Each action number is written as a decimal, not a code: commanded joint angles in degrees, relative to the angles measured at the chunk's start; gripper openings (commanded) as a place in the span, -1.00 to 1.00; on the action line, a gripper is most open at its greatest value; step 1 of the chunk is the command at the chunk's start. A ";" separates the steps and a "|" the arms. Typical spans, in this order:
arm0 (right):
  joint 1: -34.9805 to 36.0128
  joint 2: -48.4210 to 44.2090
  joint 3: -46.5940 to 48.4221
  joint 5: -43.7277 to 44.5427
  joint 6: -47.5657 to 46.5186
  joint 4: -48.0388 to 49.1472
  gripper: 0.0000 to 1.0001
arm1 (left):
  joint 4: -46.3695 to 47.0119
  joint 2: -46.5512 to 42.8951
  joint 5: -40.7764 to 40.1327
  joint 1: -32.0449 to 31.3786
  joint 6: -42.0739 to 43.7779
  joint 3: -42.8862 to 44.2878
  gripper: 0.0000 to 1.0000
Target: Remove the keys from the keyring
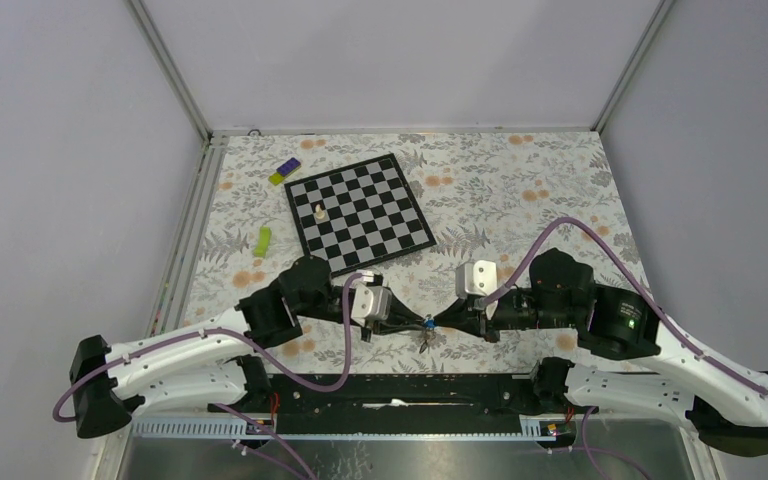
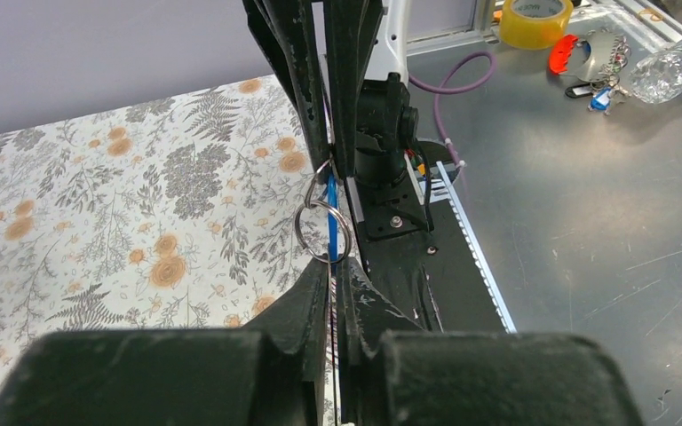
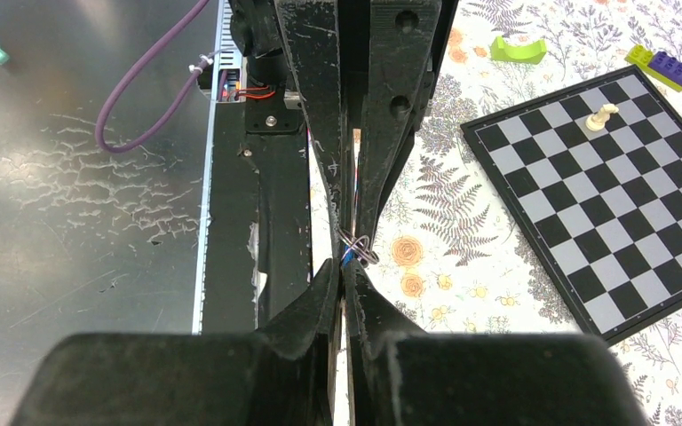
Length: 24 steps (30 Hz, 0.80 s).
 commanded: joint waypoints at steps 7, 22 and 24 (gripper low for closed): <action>-0.02 1.46 1.91 0.27 -0.77 0.85 -1.00 | -14.53 -1.14 -2.99 -0.06 6.37 6.41 -1.00; -0.02 -2.92 -10.76 5.49 5.54 20.13 -0.70 | -17.66 -2.64 -4.68 -0.04 6.42 6.85 -1.00; -0.02 -5.56 -15.42 6.80 7.87 27.12 -0.57 | -15.38 -3.66 -4.29 -0.08 5.18 5.18 -1.00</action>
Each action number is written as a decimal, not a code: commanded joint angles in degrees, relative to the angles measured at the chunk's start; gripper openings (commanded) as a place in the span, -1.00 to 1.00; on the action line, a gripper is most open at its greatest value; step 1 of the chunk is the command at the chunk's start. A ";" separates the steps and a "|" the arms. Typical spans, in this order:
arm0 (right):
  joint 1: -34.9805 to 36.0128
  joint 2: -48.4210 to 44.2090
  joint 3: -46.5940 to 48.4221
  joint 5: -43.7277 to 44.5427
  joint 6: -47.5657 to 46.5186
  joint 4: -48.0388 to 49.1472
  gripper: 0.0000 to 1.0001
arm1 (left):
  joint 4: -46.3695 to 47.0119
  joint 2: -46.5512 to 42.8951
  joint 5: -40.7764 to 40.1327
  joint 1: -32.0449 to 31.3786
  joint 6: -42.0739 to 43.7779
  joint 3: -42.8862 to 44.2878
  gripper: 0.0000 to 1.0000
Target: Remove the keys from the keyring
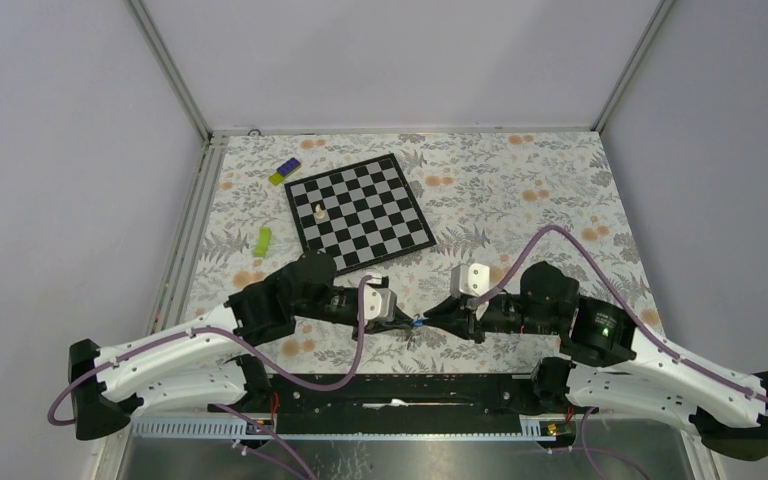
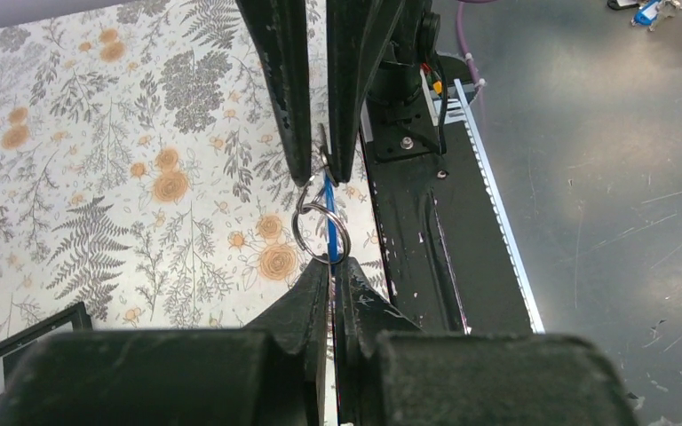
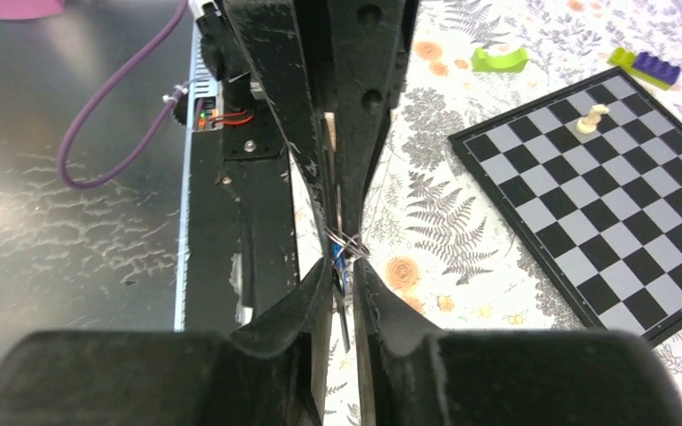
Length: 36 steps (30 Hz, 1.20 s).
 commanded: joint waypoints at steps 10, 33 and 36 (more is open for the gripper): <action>-0.04 -8.59 -15.85 5.28 11.23 29.96 0.07 | 12.78 -5.73 -0.38 -0.08 -5.57 -4.86 -1.00; -0.04 -6.11 -16.81 -0.37 13.61 28.88 0.21 | 8.35 -5.12 -4.08 -0.08 -3.64 -2.61 -1.00; -0.04 -6.10 -17.25 0.75 13.23 28.41 0.20 | 8.12 -5.38 -4.25 -0.08 -3.56 -2.55 -1.00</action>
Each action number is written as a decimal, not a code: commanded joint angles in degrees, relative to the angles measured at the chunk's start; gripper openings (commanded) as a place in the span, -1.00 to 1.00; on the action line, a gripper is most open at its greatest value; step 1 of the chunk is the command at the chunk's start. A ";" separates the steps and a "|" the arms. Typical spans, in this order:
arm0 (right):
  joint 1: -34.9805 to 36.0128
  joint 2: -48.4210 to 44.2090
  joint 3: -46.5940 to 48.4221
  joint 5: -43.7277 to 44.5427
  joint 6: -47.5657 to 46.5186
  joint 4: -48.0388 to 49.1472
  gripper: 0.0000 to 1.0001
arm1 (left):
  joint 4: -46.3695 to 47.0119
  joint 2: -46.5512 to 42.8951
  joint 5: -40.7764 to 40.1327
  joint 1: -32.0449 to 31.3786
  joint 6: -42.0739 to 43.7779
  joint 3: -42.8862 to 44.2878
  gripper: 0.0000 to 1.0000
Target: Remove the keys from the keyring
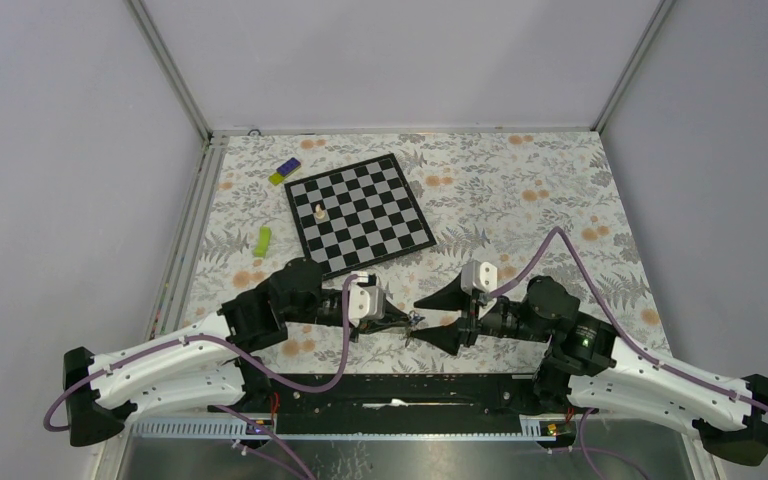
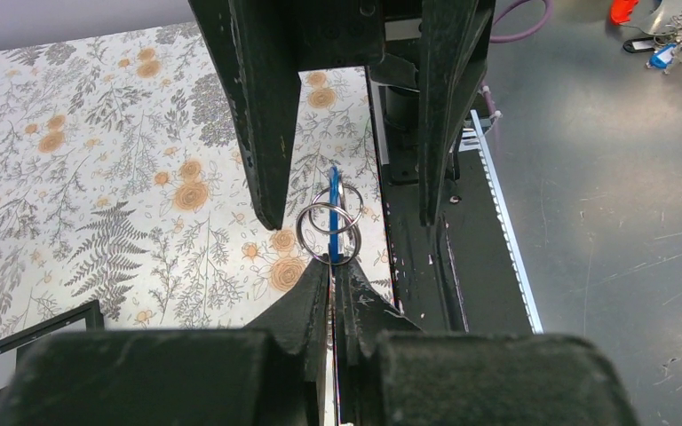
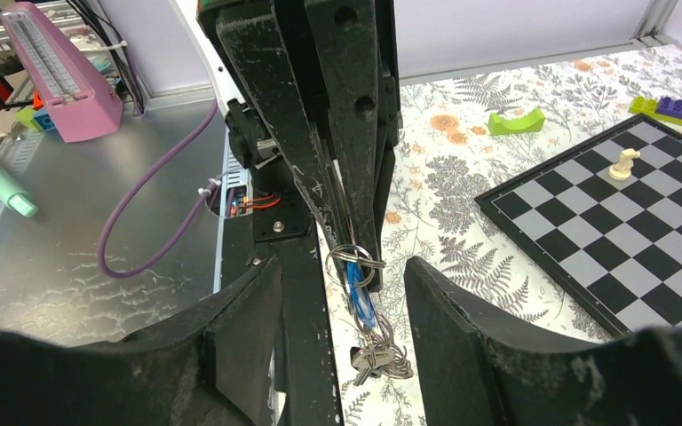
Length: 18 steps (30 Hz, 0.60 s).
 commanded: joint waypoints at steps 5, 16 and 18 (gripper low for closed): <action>-0.03 0.34 -0.69 2.32 -0.66 0.35 0.22 | 1.78 -1.27 -1.33 -0.09 0.90 2.23 -1.00; 0.00 0.74 -1.76 3.09 -0.04 1.56 -0.12 | 1.69 -1.33 -1.50 -0.11 0.97 2.10 -1.00; -0.02 0.72 -1.74 3.26 0.09 1.45 -0.10 | 1.67 -1.49 -1.57 -0.08 1.02 2.15 -1.00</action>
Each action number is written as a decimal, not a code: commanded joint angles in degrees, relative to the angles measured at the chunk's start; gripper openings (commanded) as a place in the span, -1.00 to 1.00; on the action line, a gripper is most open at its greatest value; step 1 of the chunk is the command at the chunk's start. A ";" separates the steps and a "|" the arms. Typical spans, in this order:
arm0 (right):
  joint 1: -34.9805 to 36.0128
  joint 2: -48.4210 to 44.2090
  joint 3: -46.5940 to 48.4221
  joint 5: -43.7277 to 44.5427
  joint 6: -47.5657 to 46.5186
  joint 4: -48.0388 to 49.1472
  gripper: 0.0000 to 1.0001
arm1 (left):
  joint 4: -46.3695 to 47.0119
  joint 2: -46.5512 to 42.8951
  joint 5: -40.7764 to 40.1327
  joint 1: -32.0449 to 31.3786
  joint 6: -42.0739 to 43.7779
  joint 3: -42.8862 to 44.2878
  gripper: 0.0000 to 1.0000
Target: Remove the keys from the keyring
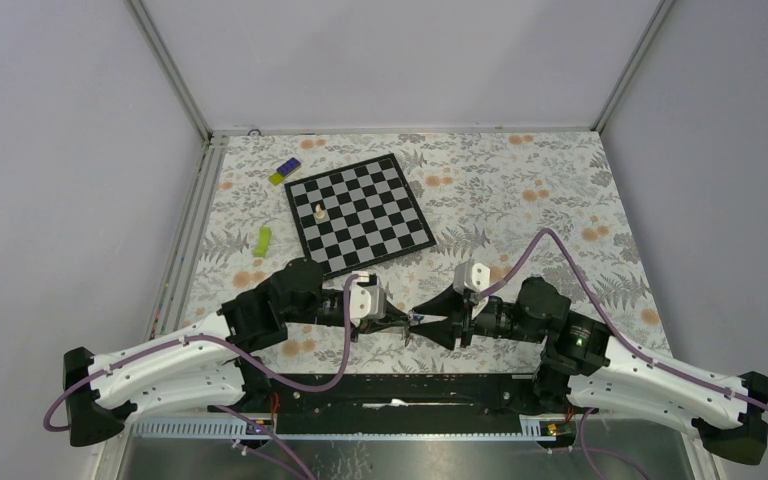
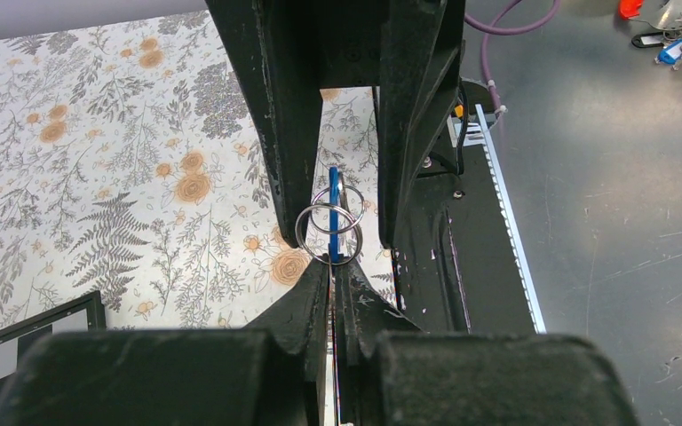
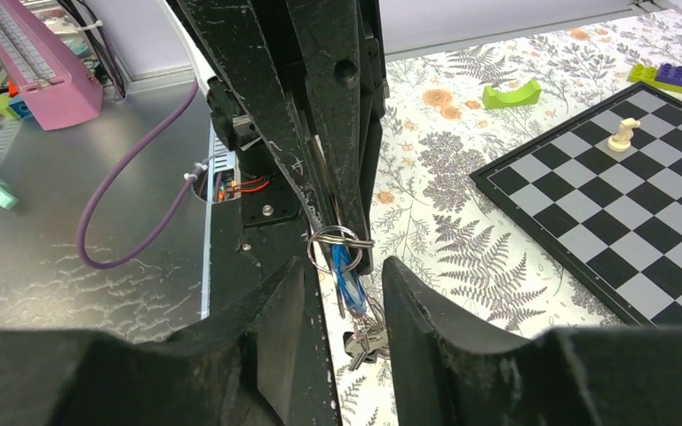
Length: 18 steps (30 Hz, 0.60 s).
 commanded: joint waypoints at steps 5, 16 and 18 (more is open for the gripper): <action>-0.03 -1.10 -0.45 1.81 0.84 3.13 -0.42 | 2.38 -1.49 -0.66 -0.08 0.84 1.91 -1.00; -0.02 -2.17 0.88 1.14 0.67 1.78 -1.00 | 2.37 -1.58 -0.56 -0.08 0.50 1.43 -1.00; 0.00 -1.79 2.49 0.87 -0.62 -0.53 -1.00 | 2.44 -1.54 -0.47 -0.15 0.36 1.24 -1.00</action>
